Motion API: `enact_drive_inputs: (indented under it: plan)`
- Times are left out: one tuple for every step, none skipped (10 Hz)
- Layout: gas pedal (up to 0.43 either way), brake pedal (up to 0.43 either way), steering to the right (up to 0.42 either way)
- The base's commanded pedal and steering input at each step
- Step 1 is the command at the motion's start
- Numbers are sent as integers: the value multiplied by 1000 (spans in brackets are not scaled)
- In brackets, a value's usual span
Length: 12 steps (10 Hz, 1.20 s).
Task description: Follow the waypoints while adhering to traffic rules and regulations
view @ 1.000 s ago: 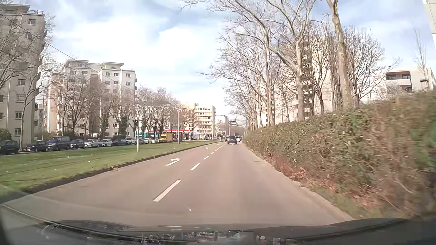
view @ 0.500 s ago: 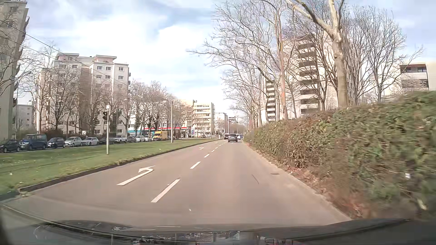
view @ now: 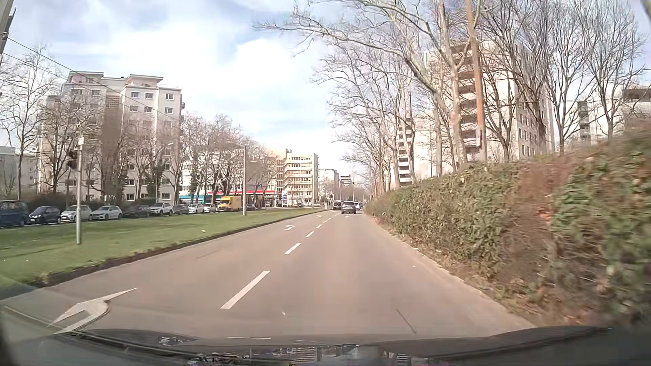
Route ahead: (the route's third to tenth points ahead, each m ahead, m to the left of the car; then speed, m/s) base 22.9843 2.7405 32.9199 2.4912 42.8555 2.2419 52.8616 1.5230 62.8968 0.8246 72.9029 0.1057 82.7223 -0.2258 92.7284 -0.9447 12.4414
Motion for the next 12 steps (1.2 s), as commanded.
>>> enact_drive_inputs:
  plan:
    - [67, 0, 5]
    - [79, 0, 5]
    - [79, 0, 5]
    - [79, 0, 6]
    - [79, 0, 6]
    - [79, 0, 6]
    - [79, 0, 6]
    - [79, 0, 7]
    - [79, 0, 7]
    - [79, 0, 7]
    - [79, 0, 7]
    - [79, 0, 7]
